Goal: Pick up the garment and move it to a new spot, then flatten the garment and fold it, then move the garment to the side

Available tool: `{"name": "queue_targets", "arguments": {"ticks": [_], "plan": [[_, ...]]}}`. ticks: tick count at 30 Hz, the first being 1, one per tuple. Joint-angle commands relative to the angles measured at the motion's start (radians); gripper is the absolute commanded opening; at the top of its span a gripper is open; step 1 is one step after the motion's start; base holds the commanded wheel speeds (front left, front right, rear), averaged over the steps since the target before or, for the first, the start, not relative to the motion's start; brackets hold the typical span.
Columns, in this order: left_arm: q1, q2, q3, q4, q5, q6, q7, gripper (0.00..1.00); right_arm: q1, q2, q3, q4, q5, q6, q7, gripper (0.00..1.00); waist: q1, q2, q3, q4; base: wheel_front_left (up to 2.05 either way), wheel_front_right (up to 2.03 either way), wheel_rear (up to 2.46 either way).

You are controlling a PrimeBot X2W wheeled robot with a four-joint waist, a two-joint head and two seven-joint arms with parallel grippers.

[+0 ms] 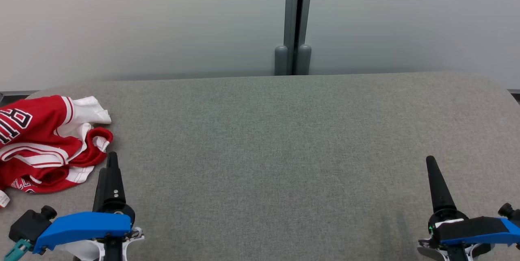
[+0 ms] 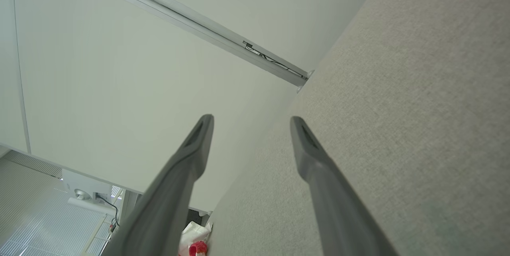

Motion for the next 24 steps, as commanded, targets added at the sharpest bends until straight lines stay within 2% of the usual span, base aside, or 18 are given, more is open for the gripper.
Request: {"name": "queue_targets", "arguments": {"ticks": [1, 24], "plan": [[-0.024, 0.008, -0.008, -0.023, 0.042, 0.005, -0.01, 1.0, -0.006, -0.007, 0.003, -0.022, -0.036, 0.003, -0.011, 1.0, 0.0, 0.0, 0.0, 0.001, 0.0, 0.0, 0.0], [-0.029, 0.009, -0.069, -0.019, 0.45, 0.041, -0.085, 1.0, 0.016, -0.01, 0.022, -0.039, -0.333, 0.003, -0.085, 1.0, 0.0, 0.0, 0.0, 0.006, 0.0, 0.0, 0.0]]}}
